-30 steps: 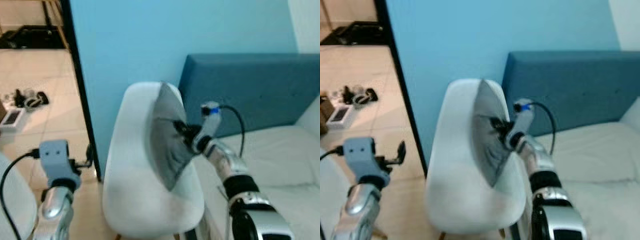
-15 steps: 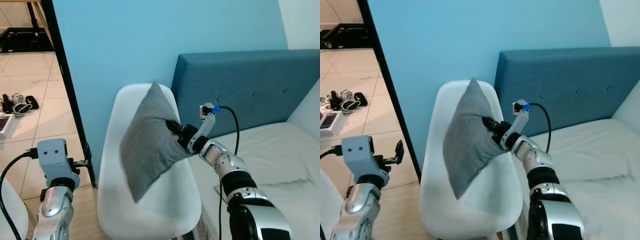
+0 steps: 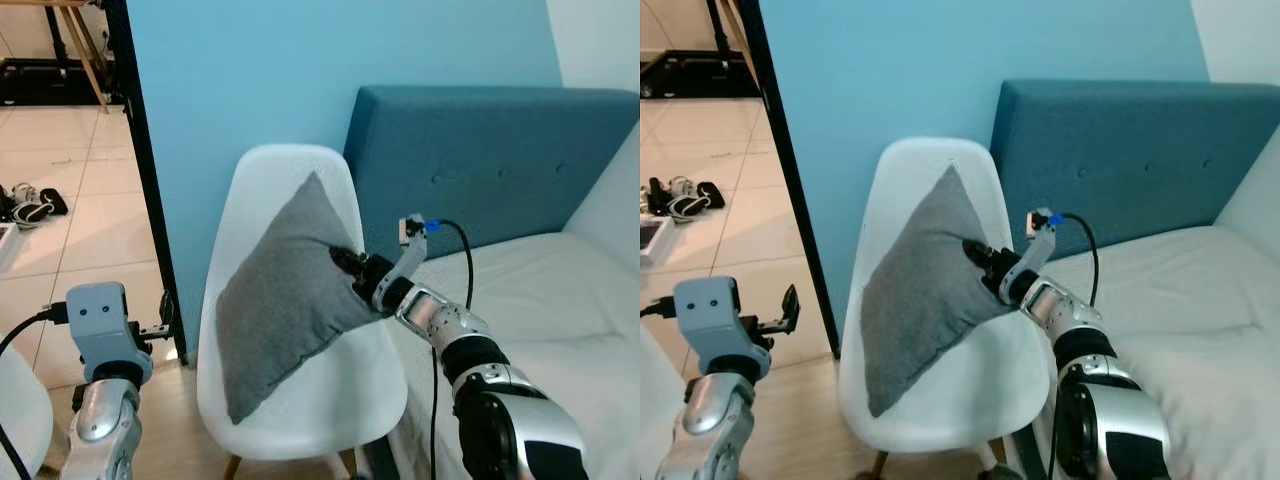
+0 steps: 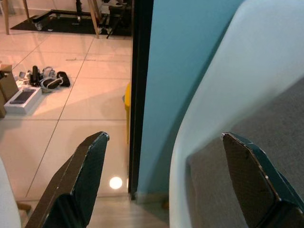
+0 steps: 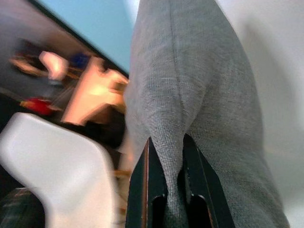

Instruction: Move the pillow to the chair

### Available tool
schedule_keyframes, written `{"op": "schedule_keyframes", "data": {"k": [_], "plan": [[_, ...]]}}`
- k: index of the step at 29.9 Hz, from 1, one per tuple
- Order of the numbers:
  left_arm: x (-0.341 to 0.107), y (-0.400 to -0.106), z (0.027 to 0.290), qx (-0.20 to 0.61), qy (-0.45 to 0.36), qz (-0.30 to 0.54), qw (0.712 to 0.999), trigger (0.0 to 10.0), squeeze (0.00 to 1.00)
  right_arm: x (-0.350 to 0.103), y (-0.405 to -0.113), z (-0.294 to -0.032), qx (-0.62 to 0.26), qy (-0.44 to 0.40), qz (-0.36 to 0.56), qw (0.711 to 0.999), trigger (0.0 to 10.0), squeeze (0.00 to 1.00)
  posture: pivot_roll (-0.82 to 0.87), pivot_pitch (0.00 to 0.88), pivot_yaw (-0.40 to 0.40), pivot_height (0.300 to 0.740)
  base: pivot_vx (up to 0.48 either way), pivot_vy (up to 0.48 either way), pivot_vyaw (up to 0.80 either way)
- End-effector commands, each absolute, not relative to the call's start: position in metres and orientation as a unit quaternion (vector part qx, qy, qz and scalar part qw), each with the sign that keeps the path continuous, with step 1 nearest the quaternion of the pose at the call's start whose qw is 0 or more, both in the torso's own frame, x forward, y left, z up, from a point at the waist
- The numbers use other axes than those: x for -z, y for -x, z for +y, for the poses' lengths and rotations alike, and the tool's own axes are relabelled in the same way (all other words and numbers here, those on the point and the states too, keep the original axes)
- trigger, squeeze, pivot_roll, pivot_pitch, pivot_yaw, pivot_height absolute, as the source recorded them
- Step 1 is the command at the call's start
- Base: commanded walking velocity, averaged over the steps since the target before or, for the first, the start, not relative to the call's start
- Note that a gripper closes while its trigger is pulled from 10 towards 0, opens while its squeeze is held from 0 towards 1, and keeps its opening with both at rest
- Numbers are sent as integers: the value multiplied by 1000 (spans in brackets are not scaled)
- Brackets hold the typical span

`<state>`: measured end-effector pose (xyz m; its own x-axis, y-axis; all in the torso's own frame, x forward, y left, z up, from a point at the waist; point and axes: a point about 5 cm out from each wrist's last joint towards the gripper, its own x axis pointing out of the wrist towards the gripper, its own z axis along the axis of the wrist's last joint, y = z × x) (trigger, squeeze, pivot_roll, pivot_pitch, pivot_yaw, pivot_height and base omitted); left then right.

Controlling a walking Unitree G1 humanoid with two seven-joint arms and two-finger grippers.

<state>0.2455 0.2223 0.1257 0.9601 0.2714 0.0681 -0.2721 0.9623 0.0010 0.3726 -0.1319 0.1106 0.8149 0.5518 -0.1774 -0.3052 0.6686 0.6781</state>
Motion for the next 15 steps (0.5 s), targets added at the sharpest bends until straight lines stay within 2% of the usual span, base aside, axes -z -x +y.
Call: {"op": "schedule_keyframes", "data": {"k": [1, 2, 5, 7, 15], "plan": [[-126, -243, 221, -134, -12, -29, 991, 10000, 0, -78, -360, -146, -174, -249, 263, 916, 10000, 0, 64, 0, -111, 584, 0, 0, 0], [-126, -243, 221, -134, -12, -29, 991, 10000, 0, -78, -360, -146, -174, -249, 263, 916, 10000, 0, 64, 0, -111, 584, 0, 0, 0], [-126, -241, 222, -132, -16, -27, 991, 10000, 0, -43, -339, -164, -100, -146, 358, 917, 10000, 0, 72, 0, -109, 574, 0, 0, 0], [-126, -240, 222, -131, -17, -27, 991, 10000, 0, -36, -334, -169, -88, -115, 380, 914, 10000, 0, 72, 0, -109, 574, 0, 0, 0], [-129, -238, 225, -129, -22, -26, 991, 10000, 0, -30, -330, -168, -82, -63, 388, 916, 10000, 0, 92, 0, -100, 574, 0, 0, 0]]}}
